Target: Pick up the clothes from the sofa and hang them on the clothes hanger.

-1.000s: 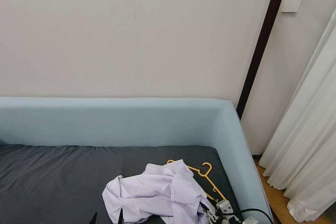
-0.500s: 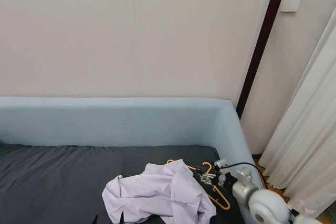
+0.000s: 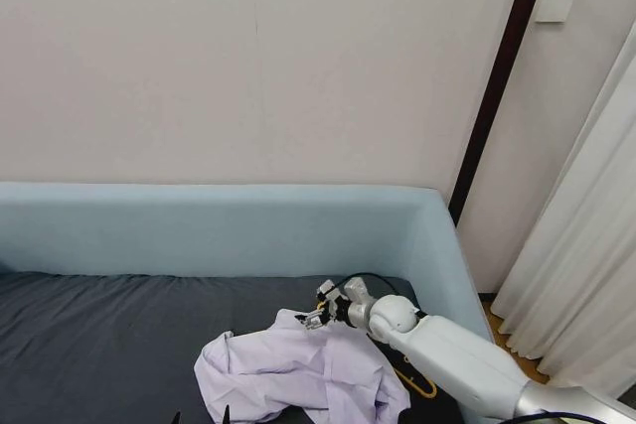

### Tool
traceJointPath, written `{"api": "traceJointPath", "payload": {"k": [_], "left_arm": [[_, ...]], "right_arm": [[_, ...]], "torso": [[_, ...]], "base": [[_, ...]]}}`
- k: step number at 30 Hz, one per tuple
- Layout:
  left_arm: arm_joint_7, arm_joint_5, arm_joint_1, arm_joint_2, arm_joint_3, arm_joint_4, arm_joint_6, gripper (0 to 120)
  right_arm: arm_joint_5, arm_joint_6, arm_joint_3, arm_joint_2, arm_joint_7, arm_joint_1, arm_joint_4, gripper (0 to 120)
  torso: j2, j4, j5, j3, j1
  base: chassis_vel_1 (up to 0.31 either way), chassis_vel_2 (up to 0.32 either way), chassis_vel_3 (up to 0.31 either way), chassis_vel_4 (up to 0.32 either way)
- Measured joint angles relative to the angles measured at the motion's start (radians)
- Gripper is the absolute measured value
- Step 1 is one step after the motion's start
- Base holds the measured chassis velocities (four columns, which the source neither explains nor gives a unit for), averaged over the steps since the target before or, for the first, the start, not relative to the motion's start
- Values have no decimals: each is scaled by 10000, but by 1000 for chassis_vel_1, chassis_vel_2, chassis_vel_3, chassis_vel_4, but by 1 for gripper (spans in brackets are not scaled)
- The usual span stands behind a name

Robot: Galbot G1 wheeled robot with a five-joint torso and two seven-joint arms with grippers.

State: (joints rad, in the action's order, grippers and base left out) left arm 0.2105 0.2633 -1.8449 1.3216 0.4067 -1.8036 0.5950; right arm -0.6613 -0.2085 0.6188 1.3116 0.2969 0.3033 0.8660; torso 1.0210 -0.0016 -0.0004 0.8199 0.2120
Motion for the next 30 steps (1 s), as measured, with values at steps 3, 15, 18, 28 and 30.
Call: {"api": "traceJointPath", "payload": {"k": [3, 15, 18, 28, 30], "left_arm": [[1, -1, -130, 38, 18, -54, 48, 100], [2, -73, 2, 306, -67, 33, 23, 100], [26, 106, 71, 431, 39, -13, -9, 100], [41, 185, 68, 430, 60, -104, -10, 100], [39, 180, 74, 451, 50, -85, -9, 100]], "right_arm": [[481, 426, -418, 952, 284, -25, -1382, 100], [1265, 844, -943, 2059, 634, 95, -3336, 94], [1258, 945, -1191, 2289, 517, 109, -3689, 82], [1393, 1161, -1189, 2333, 393, 232, -3704, 46], [1397, 1166, -1185, 2310, 343, 239, -3655, 41]], "torso": [[0, 13, 1, -2, -1], [0, 5, 1, -2, -2], [1, 5, 1, -2, -2], [1, 4, 3, -2, -2], [1, 5, 2, -2, -2]], "base": [[0, 0, 0, 0], [0, 0, 0, 0], [0, 0, 0, 0], [0, 0, 0, 0], [0, 0, 0, 0]]}}
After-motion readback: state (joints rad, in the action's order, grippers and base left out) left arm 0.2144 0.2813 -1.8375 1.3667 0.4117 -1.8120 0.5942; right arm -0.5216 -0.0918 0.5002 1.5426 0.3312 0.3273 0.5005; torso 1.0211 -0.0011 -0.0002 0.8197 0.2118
